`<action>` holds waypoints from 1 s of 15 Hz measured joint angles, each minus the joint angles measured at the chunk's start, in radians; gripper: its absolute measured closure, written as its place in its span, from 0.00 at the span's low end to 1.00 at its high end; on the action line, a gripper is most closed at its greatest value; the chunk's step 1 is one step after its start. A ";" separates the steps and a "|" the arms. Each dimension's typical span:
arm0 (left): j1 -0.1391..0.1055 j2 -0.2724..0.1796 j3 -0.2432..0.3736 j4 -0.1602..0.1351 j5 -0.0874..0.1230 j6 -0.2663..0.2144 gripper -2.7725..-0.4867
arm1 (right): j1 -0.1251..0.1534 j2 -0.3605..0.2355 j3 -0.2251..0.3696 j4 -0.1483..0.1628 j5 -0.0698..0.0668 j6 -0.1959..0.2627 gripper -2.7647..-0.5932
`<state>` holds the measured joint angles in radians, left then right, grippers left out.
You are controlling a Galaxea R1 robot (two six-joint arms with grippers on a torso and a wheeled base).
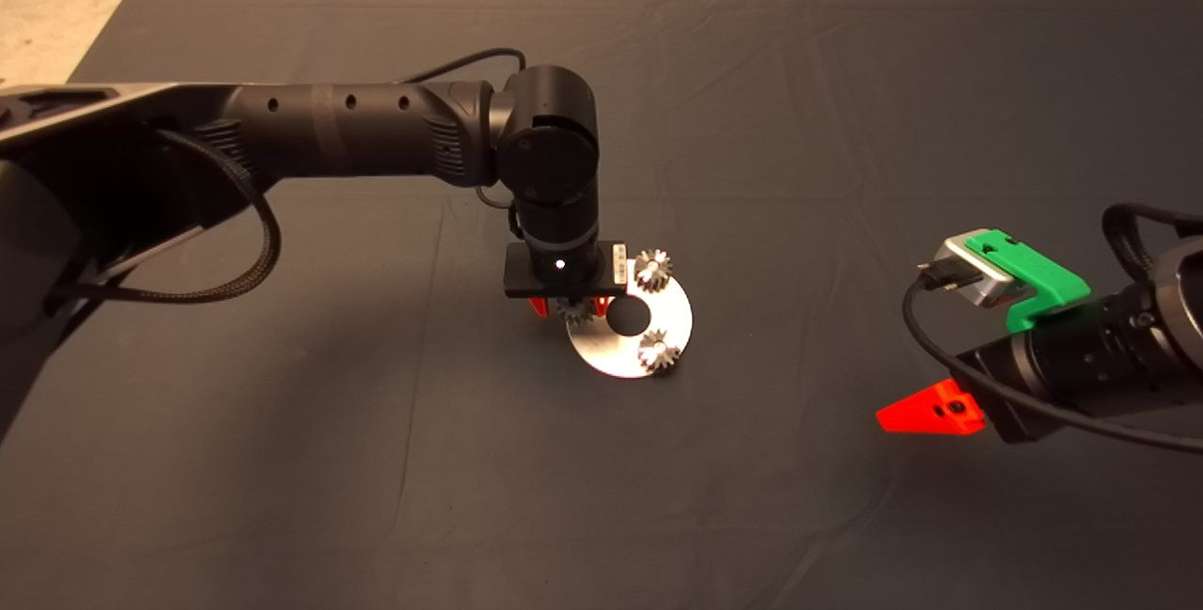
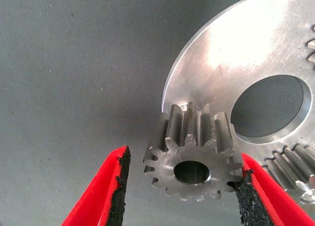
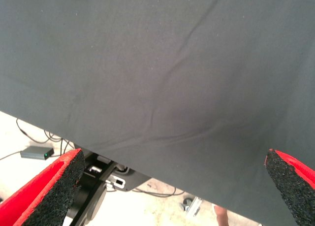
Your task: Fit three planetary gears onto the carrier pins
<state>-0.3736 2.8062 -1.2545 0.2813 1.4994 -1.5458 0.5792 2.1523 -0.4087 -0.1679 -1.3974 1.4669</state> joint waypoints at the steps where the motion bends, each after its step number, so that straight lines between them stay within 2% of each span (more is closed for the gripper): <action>1: 0.000 0.000 -0.001 0.000 -0.004 0.012 0.64 | 0.000 0.000 0.000 0.000 0.000 0.000 0.01; 4: 0.000 0.004 -0.011 0.000 -0.027 0.018 0.58 | 0.000 0.000 0.000 0.000 0.000 0.000 0.01; 6: 0.000 0.025 -0.014 0.000 -0.033 0.019 0.57 | 0.000 0.000 0.000 0.000 0.001 0.000 0.01; 8: 0.002 0.027 -0.014 -0.003 -0.031 0.019 0.57 | 0.000 0.000 0.000 0.000 0.002 0.000 0.01; 13: 0.002 0.017 -0.012 -0.003 -0.034 0.019 0.46 | 0.000 0.000 0.000 0.000 0.003 0.000 0.01; 15: 0.001 0.016 0.016 -0.005 -0.026 0.019 0.45 | 0.000 0.000 0.000 0.000 0.003 0.000 0.01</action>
<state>-0.3723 2.8226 -1.2383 0.2762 1.4730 -1.5264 0.5794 2.1523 -0.4087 -0.1674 -1.3947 1.4672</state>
